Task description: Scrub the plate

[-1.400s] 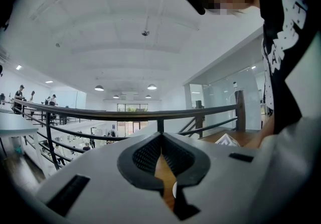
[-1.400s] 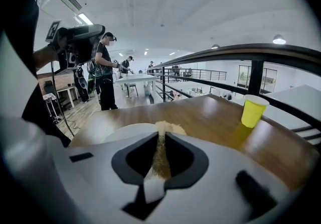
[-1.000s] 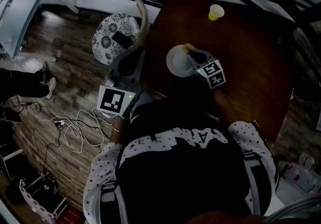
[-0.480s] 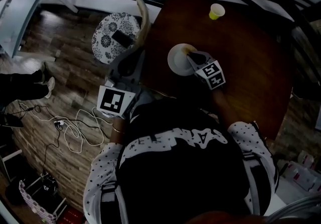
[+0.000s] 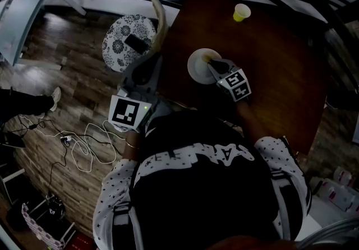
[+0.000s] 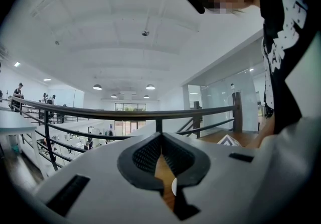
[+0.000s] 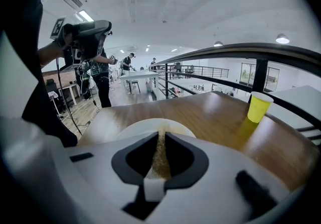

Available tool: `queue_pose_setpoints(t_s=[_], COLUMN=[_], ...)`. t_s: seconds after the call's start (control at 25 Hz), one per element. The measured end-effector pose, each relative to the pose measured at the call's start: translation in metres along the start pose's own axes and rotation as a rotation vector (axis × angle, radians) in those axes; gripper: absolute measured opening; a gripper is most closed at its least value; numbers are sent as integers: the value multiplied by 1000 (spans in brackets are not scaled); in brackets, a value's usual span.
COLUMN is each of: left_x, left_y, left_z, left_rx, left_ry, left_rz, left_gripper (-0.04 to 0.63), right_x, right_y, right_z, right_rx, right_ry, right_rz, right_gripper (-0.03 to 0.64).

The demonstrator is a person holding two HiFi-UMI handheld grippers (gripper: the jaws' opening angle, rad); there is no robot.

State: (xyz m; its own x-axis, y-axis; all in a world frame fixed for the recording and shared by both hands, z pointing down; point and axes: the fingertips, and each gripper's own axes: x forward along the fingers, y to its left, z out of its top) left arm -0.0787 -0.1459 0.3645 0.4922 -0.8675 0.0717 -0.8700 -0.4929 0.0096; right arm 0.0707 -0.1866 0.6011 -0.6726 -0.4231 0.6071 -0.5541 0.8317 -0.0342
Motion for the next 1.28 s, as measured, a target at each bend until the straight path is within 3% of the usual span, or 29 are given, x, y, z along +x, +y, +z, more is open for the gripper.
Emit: queue_pose_setpoints(t_s=[1.28], left_x=[-4], left_y=[1], left_z=[-3], left_rx=[22], left_ry=[23], left_rz=[-31], left_gripper=[15], right_x=[2], right_y=[33], right_z=[0], right_rx=[-3], right_ry=[2], right_rz=[57], right_gripper=[49])
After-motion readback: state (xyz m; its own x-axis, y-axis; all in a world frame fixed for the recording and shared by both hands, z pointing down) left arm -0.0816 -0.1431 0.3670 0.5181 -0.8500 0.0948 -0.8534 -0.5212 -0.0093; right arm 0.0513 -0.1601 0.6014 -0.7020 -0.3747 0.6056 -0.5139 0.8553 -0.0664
